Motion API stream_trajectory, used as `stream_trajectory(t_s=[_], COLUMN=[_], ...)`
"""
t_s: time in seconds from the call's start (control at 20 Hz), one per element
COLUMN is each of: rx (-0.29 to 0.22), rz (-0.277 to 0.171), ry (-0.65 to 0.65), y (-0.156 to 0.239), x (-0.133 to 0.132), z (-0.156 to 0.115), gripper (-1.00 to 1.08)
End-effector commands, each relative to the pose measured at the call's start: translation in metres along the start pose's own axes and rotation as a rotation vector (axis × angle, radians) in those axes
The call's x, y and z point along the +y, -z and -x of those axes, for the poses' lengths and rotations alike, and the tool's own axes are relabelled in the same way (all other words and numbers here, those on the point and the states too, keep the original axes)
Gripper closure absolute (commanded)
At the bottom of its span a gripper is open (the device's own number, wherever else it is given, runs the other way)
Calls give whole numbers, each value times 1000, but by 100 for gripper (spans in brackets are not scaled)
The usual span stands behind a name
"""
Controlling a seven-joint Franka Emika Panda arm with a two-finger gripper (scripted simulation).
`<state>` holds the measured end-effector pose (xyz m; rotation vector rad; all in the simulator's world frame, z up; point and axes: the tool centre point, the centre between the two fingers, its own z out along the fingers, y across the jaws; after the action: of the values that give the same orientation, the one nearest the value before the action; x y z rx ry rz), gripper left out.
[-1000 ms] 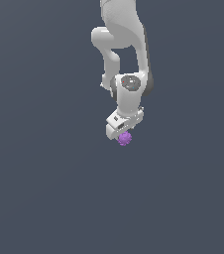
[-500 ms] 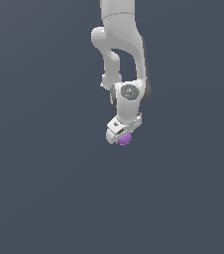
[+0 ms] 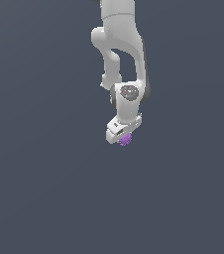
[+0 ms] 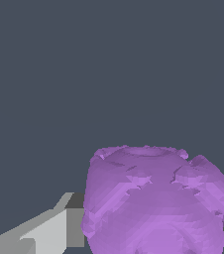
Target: Pick up the object and move it to a goal position.
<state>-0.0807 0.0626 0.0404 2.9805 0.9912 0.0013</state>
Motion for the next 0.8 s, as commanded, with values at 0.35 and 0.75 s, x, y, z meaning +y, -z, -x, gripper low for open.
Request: stream_trajectory(t_s=[0.35,0.75], rx=[0,0], rz=[0,-1], ry=[0,1], y=[7,40], x=[-2,-10], z=[-8,-41], gripper=[108,108])
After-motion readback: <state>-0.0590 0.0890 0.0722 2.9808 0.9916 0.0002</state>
